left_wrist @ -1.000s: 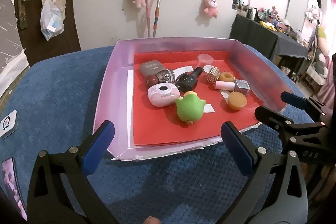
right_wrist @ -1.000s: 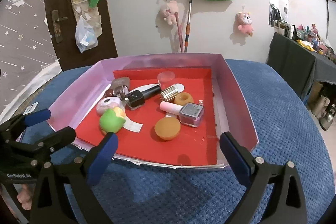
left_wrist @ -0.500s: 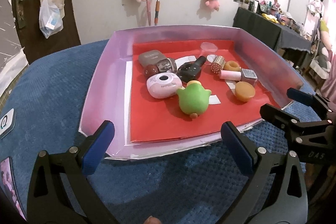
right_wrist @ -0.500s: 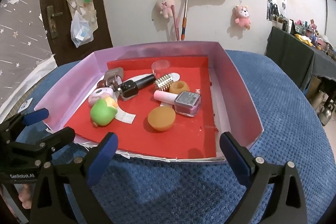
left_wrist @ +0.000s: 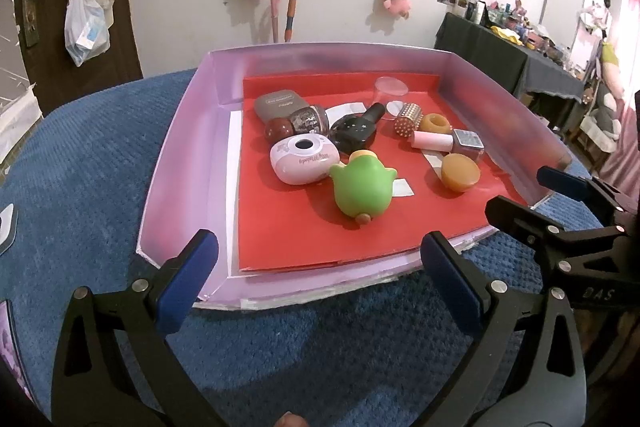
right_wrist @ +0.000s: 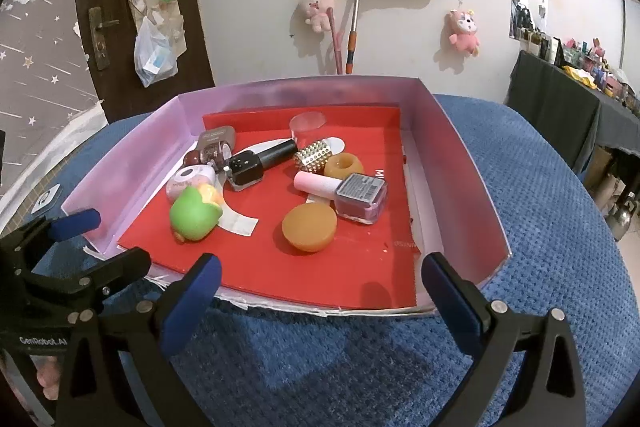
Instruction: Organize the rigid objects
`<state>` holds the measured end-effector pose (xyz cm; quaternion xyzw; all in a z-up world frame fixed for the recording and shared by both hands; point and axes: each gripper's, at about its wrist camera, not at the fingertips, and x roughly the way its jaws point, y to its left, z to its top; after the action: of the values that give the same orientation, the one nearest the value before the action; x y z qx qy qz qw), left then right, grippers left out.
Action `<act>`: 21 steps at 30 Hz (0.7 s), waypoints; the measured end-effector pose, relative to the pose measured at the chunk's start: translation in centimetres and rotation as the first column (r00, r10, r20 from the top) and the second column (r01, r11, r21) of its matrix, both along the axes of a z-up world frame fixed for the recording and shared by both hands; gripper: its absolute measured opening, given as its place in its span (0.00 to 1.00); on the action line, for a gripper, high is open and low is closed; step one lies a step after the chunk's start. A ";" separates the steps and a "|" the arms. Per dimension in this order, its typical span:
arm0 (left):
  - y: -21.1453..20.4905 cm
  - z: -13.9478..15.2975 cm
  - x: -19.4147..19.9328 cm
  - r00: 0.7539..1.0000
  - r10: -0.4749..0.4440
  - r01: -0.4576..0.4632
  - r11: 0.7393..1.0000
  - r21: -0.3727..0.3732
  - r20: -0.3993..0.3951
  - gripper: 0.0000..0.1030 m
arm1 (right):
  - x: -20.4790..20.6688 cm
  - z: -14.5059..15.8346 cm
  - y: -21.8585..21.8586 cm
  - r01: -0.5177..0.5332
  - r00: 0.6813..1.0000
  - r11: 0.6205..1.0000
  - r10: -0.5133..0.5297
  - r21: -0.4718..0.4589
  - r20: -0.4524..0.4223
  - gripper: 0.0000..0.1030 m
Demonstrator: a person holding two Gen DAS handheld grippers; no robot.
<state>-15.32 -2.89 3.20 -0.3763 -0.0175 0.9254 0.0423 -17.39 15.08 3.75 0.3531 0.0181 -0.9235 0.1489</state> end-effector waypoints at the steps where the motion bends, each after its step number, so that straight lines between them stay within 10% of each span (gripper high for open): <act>1: 0.0 0.1 0.1 1.000 -0.004 0.004 1.000 0.001 -0.002 1.00 | 0.0 0.0 -0.1 -0.004 1.000 1.000 0.004 -0.004 0.001 1.00; 21: 0.0 1.3 1.0 0.999 0.006 -0.006 1.000 0.000 -0.035 1.00 | 0.8 0.6 0.5 -0.004 1.000 1.000 0.004 -0.003 -0.003 1.00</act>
<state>-14.34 -2.91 4.53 -0.3602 -0.0179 0.9319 0.0396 -16.59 15.61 4.30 0.3516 0.0176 -0.9237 0.1512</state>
